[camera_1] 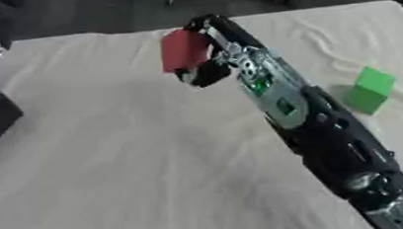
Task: Pick up the objects with one hand, pass them to the other hand, and then place them into the box on the other side of the table.
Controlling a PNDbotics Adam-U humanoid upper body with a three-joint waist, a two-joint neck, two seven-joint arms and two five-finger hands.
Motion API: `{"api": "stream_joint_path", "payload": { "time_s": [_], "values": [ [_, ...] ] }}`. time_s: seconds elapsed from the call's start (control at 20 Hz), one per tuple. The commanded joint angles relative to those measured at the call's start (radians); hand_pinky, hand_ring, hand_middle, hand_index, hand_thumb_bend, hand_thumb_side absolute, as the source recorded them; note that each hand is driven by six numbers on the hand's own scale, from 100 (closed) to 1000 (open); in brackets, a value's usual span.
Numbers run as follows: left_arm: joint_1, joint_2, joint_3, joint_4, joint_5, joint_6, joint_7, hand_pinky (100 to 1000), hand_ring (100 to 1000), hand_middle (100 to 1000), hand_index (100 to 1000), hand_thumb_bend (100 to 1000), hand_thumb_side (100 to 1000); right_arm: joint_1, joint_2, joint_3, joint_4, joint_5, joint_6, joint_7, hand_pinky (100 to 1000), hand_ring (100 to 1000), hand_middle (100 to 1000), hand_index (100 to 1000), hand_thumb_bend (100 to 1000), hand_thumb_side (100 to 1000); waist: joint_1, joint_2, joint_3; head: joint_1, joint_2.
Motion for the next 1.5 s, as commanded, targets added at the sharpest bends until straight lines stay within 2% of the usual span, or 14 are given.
{"api": "stream_joint_path", "payload": {
  "time_s": [0.05,0.2,0.25,0.35,0.5,0.6,0.65,0.8,1.1,1.3,1.4,1.5],
  "values": [
    [-0.044,0.001,-0.028,-0.012,-0.034,-0.012,-0.058,829,910,769,785,100,424,-0.022,0.009,0.003,0.0,-0.018,0.012,-0.027,497,579,509,585,100,100,0.003,-0.027,0.004,-0.005,-0.001],
    [-0.073,-0.013,-0.057,-0.012,-0.069,-0.013,-0.106,837,916,784,799,100,318,-0.029,0.026,0.01,0.007,-0.027,0.032,-0.055,489,576,508,584,100,100,0.006,-0.025,0.007,-0.007,-0.004],
    [-0.082,-0.017,-0.066,-0.012,-0.082,-0.012,-0.123,839,917,787,803,100,319,-0.032,0.031,0.013,0.009,-0.034,0.034,-0.064,485,575,508,583,100,100,0.008,-0.024,0.008,-0.008,-0.005],
    [-0.098,-0.022,-0.081,-0.012,-0.109,-0.012,-0.153,844,921,796,816,100,252,-0.038,0.04,0.017,0.012,-0.052,0.036,-0.086,473,569,501,576,100,100,0.01,-0.023,0.01,-0.007,-0.006],
    [-0.113,-0.028,-0.101,-0.012,-0.157,-0.012,-0.202,849,925,804,824,100,210,-0.044,0.052,0.022,0.01,-0.105,0.03,-0.136,460,562,495,567,100,100,0.012,-0.022,0.011,-0.003,-0.01],
    [-0.116,-0.031,-0.11,-0.012,-0.188,-0.008,-0.225,851,926,808,831,100,146,-0.047,0.059,0.032,0.005,-0.145,0.014,-0.164,449,556,490,562,100,100,0.012,-0.021,0.012,-0.002,-0.013],
    [-0.117,-0.032,-0.113,-0.012,-0.202,-0.006,-0.232,852,927,809,834,100,170,-0.048,0.062,0.037,0.003,-0.165,0.002,-0.174,446,554,489,560,100,100,0.012,-0.021,0.012,-0.002,-0.014],
    [-0.115,-0.038,-0.118,0.001,-0.239,0.004,-0.235,853,928,809,851,104,151,-0.052,0.066,0.054,-0.004,-0.222,-0.045,-0.179,442,552,488,559,100,100,0.011,-0.02,0.012,0.0,-0.017],
    [-0.108,-0.055,-0.13,0.063,-0.276,0.014,-0.143,857,935,814,885,134,122,-0.054,0.065,0.066,-0.022,-0.296,-0.113,-0.153,440,549,487,557,100,100,0.008,-0.018,0.01,0.009,-0.02],
    [-0.102,-0.066,-0.14,0.095,-0.259,0.012,-0.033,868,952,827,915,183,120,-0.052,0.064,0.07,-0.036,-0.332,-0.138,-0.125,439,547,486,556,100,100,0.008,-0.015,0.009,0.01,-0.024],
    [-0.095,-0.069,-0.143,0.11,-0.243,0.002,0.031,872,956,816,906,241,151,-0.051,0.063,0.068,-0.041,-0.346,-0.147,-0.117,437,545,484,553,100,100,0.008,-0.014,0.007,0.011,-0.026],
    [-0.086,-0.07,-0.148,0.124,-0.226,-0.021,0.082,879,959,799,876,297,240,-0.051,0.062,0.066,-0.046,-0.36,-0.159,-0.111,436,543,483,552,100,100,0.008,-0.013,0.006,0.011,-0.028]
  ]
}}
